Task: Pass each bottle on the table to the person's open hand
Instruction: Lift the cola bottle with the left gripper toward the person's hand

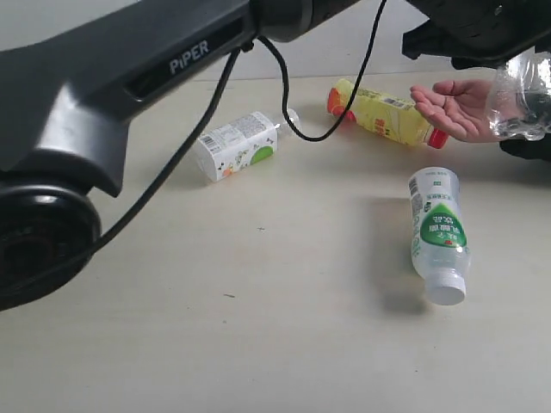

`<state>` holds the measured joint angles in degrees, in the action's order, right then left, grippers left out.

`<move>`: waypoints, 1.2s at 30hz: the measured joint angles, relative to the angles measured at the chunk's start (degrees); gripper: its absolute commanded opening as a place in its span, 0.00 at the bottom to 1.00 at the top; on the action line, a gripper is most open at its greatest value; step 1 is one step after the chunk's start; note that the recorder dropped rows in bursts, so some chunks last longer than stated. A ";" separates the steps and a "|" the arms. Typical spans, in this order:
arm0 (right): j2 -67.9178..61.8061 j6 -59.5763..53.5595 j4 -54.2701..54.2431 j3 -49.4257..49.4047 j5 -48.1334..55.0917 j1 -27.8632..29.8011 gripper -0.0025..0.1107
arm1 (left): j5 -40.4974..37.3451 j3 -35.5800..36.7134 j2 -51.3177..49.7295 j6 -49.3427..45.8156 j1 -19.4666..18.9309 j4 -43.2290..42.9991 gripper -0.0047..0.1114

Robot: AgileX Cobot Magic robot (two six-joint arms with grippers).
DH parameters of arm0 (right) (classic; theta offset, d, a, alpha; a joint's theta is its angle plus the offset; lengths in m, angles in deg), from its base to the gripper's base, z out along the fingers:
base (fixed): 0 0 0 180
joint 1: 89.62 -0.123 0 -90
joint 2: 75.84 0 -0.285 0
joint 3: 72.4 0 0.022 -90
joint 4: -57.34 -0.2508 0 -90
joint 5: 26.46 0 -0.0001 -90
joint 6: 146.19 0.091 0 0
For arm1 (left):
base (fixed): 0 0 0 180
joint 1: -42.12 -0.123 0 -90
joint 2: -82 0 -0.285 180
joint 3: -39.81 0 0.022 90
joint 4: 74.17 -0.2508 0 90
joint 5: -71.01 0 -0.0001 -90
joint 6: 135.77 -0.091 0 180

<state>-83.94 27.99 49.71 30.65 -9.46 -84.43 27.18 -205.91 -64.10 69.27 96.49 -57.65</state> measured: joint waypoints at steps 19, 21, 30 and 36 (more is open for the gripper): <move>0.00 0.00 0.00 0.00 0.00 0.00 0.02 | 14.33 -0.72 -12.69 -17.95 -8.76 43.67 0.04; 0.00 0.00 0.00 0.00 0.00 0.00 0.02 | 14.59 -0.72 -12.99 -22.54 -8.76 47.71 0.04; 0.00 0.00 0.00 0.00 0.00 0.00 0.02 | 13.41 -0.81 -15.56 -25.60 -10.91 55.79 0.04; 0.00 0.00 0.00 0.00 0.00 0.00 0.02 | 13.32 -0.81 -17.47 -26.95 -11.54 59.79 0.04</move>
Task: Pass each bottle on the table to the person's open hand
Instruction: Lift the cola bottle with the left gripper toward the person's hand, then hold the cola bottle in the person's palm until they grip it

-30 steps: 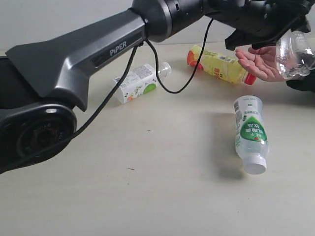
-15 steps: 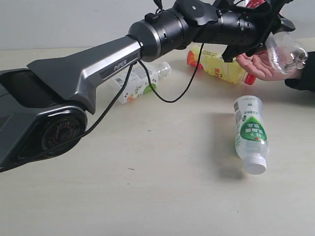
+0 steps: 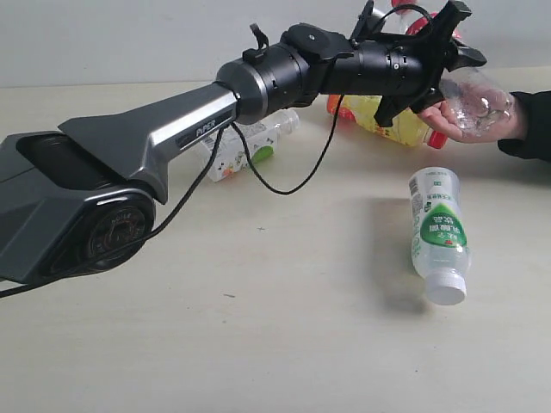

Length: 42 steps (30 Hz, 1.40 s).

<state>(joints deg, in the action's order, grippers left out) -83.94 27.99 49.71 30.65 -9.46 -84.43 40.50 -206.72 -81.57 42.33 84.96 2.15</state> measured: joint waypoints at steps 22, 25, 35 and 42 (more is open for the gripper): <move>0.00 0.00 0.00 0.00 0.00 0.00 0.02 | 4.24 -0.29 -3.14 -4.70 0.00 1.21 0.04; 0.00 0.00 0.00 0.00 0.00 0.00 0.02 | 3.21 -1.75 -3.14 -4.83 0.00 -3.22 0.04; 0.00 0.00 0.00 0.00 0.00 0.00 0.02 | -1.04 -8.17 -3.14 13.28 1.18 -30.54 0.04; 0.00 0.00 0.00 0.00 0.00 0.00 0.02 | -9.37 -11.78 -3.14 23.66 1.30 -42.77 0.04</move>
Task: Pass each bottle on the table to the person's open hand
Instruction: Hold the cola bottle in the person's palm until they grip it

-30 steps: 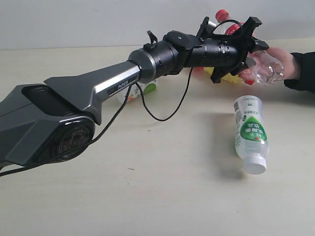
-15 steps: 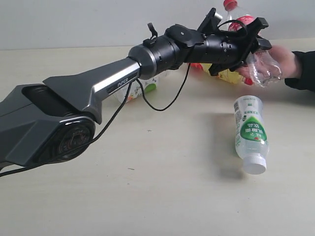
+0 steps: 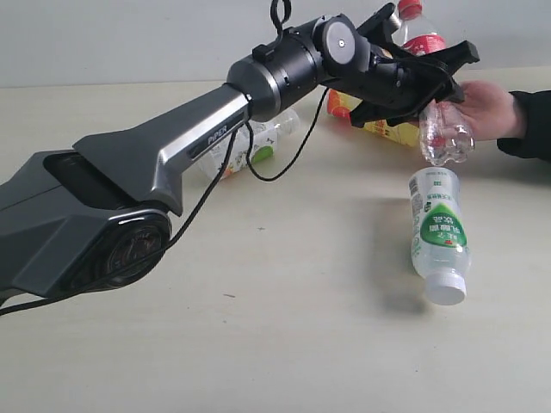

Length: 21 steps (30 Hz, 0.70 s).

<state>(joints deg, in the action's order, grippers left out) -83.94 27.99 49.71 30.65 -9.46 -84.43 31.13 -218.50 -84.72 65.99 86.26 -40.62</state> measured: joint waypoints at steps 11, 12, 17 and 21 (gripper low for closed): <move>0.00 0.00 0.00 0.00 0.00 0.00 0.02 | -1.95 -1.37 0.00 7.23 0.00 -1.46 0.04; 0.00 0.00 0.00 0.00 0.00 0.00 0.02 | -1.95 -1.37 0.00 7.36 0.00 -1.59 0.04; 0.00 0.00 0.00 0.00 0.00 0.00 0.02 | -1.80 -1.37 0.00 7.83 0.37 -2.22 0.04; 0.00 0.00 0.00 0.00 0.00 0.00 0.02 | 1.99 -1.37 0.00 8.88 1.65 -3.39 0.04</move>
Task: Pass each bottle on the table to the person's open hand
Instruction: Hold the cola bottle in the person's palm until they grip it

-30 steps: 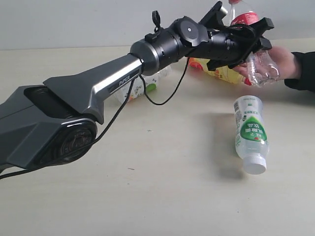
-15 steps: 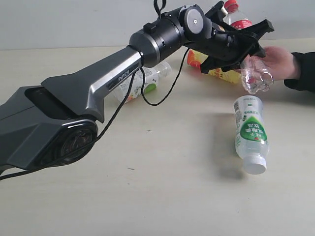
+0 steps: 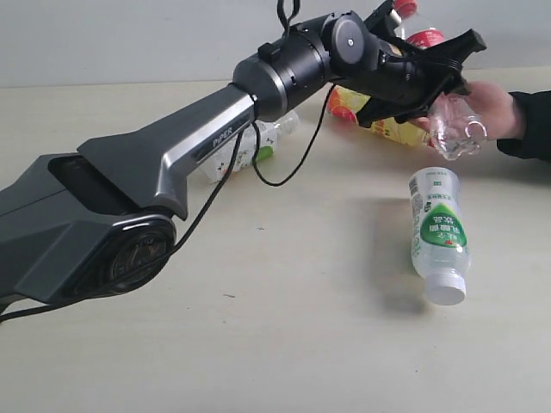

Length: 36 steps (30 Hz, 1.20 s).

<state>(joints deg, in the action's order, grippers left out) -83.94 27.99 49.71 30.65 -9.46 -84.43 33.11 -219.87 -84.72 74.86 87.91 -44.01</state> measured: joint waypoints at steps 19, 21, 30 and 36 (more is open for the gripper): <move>0.00 0.00 0.00 0.00 0.00 0.00 0.02 | 3.43 -0.68 0.00 2.85 0.85 -2.81 0.04; 0.00 0.00 0.00 0.00 0.00 0.00 0.02 | 2.61 -0.68 0.00 2.95 0.72 -3.21 0.04; 0.00 0.00 0.00 0.00 0.00 0.00 0.02 | 2.93 -0.81 -2.60 2.95 0.47 -2.31 0.04; 0.00 0.00 0.00 0.00 0.00 0.00 0.02 | 3.65 -0.81 -4.02 2.34 -0.31 0.74 0.04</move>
<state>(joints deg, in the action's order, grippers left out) -83.94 27.99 49.71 30.65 -9.46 -84.43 36.76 -220.68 -88.74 77.20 87.60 -43.26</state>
